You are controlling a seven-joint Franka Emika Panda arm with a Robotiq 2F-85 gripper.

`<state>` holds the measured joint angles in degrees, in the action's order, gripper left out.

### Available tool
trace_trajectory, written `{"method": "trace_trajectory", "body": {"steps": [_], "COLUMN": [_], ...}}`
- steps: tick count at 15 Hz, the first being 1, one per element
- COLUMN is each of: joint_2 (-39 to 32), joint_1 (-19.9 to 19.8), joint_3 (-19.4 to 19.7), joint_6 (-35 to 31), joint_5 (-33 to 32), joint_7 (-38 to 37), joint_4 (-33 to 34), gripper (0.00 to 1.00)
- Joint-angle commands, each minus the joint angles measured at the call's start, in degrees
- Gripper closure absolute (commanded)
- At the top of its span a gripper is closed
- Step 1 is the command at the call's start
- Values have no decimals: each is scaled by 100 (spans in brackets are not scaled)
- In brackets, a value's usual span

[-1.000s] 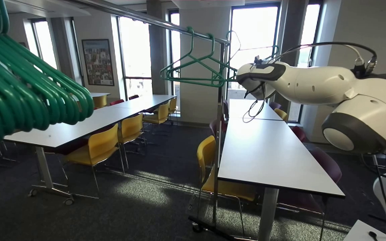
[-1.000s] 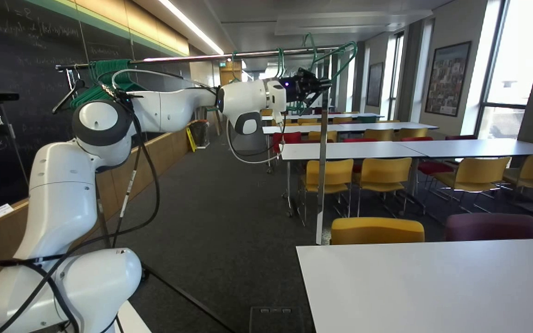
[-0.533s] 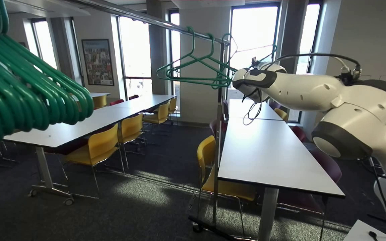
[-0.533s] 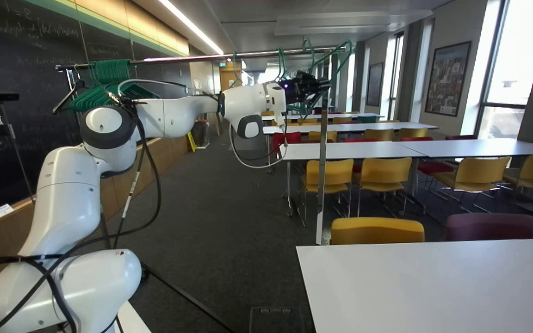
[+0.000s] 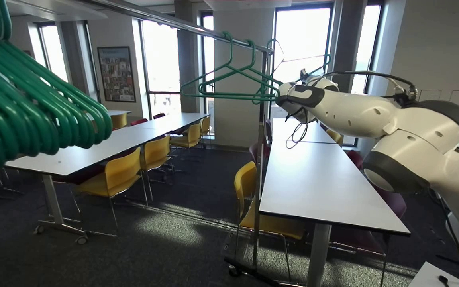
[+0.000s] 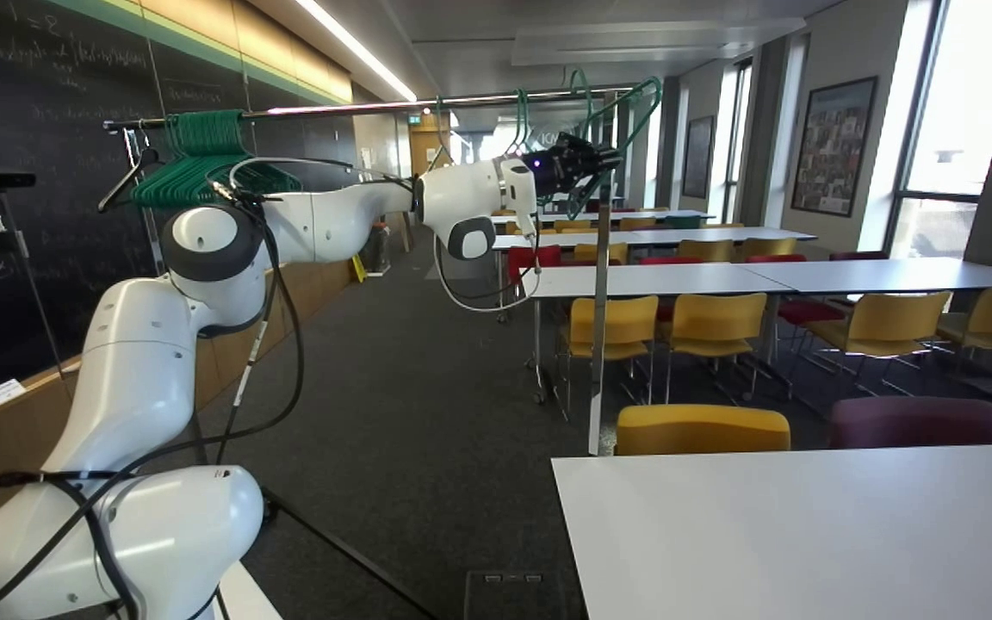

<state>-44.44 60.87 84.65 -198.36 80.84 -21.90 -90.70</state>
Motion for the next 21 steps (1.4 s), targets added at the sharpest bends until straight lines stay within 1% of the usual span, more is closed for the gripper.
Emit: {"method": "trace_trajectory", "body": {"steps": [1, 2, 3, 4, 6, 7, 8, 10, 11, 12, 13, 17, 18, 19, 21], "joint_2": [-197, -211, -124, -160, -15, -38, 370, 410, 522, 210, 248, 270, 268, 278, 245], "joint_1": [-166, -176, -214, -242, -237, -196, -348, -590, -697, -669, -714, -529, -504, -488, -460], "joint_3": [137, 145, 59, 83, 0, 65, -410, -724, -964, -670, -755, -551, -500, -443, -290], "joint_6": [106, 102, 1, 1, 1, 201, 28, 41, 41, 357, 406, 889, 993, 1114, 1313], "joint_5": [378, 440, 382, 431, 482, 588, 338, 325, 329, 390, 414, 284, 244, 206, 116], "joint_7": [28, 58, 63, 24, -22, -95, -12, -176, -190, -609, -639, -674, -675, -692, -761], "joint_4": [241, 255, 281, 335, 479, 589, 961, 1510, 1731, 1799, 1885, 1534, 1467, 1387, 1251], "gripper": [97, 97, 97, 97, 97, 97, 97, 97, 97, 97, 97, 97, 93, 98, 98]}}
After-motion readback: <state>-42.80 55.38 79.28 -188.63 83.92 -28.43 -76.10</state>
